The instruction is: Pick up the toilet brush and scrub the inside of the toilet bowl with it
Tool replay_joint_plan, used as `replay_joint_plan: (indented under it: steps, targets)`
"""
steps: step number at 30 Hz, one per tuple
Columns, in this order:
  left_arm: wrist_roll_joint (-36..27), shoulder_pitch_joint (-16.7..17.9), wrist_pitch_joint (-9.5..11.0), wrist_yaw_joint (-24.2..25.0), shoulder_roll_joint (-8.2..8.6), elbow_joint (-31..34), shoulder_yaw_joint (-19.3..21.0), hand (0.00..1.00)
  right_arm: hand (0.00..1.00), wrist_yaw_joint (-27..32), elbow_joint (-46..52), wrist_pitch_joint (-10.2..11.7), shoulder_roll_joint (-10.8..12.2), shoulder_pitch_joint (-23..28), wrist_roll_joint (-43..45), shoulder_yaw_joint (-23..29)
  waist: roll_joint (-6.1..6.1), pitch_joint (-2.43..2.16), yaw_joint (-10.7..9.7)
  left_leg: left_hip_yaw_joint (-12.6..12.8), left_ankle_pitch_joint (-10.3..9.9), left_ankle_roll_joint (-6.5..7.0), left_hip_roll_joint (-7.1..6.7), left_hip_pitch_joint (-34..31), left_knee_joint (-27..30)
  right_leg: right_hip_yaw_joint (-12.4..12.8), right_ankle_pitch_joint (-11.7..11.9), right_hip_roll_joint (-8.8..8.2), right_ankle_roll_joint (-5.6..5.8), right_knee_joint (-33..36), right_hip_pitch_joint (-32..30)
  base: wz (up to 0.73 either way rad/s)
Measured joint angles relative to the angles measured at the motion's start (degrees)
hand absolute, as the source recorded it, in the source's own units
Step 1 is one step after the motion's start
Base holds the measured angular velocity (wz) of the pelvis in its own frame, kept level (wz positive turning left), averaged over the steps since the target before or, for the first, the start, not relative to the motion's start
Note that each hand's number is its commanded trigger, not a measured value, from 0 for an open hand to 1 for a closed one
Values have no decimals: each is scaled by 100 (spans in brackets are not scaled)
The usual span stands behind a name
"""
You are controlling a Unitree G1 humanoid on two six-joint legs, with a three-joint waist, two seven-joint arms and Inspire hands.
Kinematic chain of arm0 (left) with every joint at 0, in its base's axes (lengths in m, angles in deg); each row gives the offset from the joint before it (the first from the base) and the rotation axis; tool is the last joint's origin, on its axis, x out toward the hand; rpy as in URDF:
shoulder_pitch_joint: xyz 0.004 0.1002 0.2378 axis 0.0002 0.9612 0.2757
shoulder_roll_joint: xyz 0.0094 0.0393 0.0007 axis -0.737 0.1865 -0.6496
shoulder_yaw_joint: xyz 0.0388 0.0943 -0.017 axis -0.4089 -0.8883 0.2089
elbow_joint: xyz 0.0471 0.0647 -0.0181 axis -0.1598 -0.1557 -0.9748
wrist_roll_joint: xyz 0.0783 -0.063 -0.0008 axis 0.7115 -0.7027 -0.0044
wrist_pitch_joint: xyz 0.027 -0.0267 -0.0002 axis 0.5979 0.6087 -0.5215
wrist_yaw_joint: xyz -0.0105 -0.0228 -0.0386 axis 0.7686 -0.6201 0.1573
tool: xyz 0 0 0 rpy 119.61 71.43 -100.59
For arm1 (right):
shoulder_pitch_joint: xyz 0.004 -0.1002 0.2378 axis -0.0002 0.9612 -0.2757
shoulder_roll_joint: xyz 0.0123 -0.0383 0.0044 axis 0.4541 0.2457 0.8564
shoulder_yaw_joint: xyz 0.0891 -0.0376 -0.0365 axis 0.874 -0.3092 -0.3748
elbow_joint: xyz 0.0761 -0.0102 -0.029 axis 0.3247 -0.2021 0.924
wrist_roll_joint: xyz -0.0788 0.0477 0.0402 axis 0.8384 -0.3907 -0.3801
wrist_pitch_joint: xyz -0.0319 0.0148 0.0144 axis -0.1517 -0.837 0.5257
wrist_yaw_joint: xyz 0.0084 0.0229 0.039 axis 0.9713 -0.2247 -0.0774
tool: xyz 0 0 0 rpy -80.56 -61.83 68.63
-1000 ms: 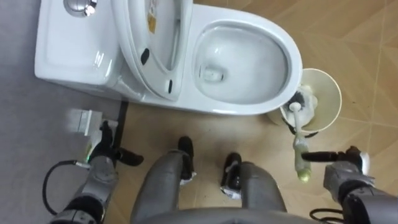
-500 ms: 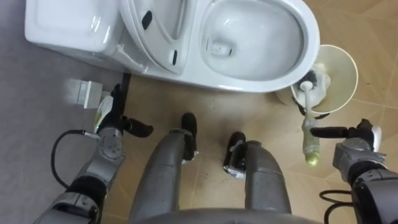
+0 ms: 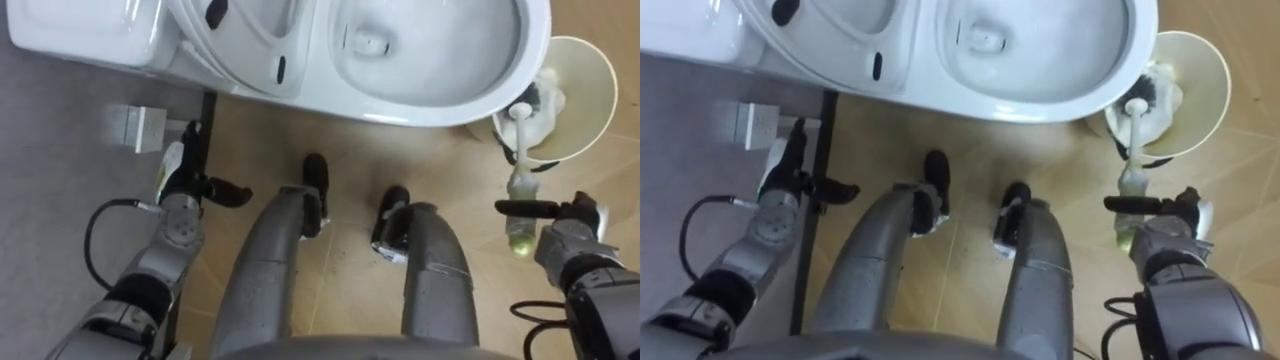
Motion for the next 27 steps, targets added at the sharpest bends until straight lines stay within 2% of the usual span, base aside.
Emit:
replay_joint_plan:
  steps: [4,10,15,22,23,24,25,26,27]
  targets:
    - [6,-8,9,5,5,186,-97,0,0,-114,-1,79,-13,-106,-94,-3,15,4,17,-7,-16,-13,-14,-230,217,7,-111,-70,-31,309,-240,11]
    - [67,-131,10,-19,-3,335,-93,0,0,-321,-19,144,-104,-163,-239,-197,82,18,55,-56,-173,-43,66,-564,758,-2,-281,-79,-112,801,-509,-1]
    - [23,-219,16,-23,-14,428,-94,0,0,-434,-16,150,-175,-163,-270,-231,130,7,68,-45,-253,-78,93,-915,1120,0,-373,-155,-208,1211,-858,-1]
    - [28,-215,13,-24,-6,452,-94,0,0,-535,-32,153,-243,-144,-332,-258,166,5,155,-21,-277,-96,88,-1098,1323,100,-449,-164,-217,1491,-1086,1]
    - [30,-208,11,-24,-7,480,-96,0,20,-572,-55,154,-271,-139,-358,-338,177,6,184,-16,-278,-97,87,-1121,1345,103,-456,-170,-226,1525,-1116,0]
    - [58,-208,11,-22,-7,484,-95,0,32,-628,-103,154,-300,-140,-378,-457,183,5,206,-12,-279,-99,78,-1134,1366,105,-470,-187,-232,1566,-1134,3]
    - [67,-207,10,-22,-11,484,-94,0,91,-660,-129,153,-306,-140,-381,-458,184,4,211,-11,-280,-100,77,-1139,1378,106,-477,-197,-233,1583,-1141,5]
    - [68,-204,7,-18,-13,485,-92,0,100,-727,-203,153,-314,-140,-402,-460,186,3,220,-7,-280,-100,73,-1149,1390,111,-489,-225,-235,1610,-1155,8]
    - [68,-197,2,-1,-13,488,-94,0,100,-774,-231,145,-335,-132,-445,-481,187,2,214,7,-281,-99,55,-1159,1406,112,-505,-260,-239,1660,-1175,9]
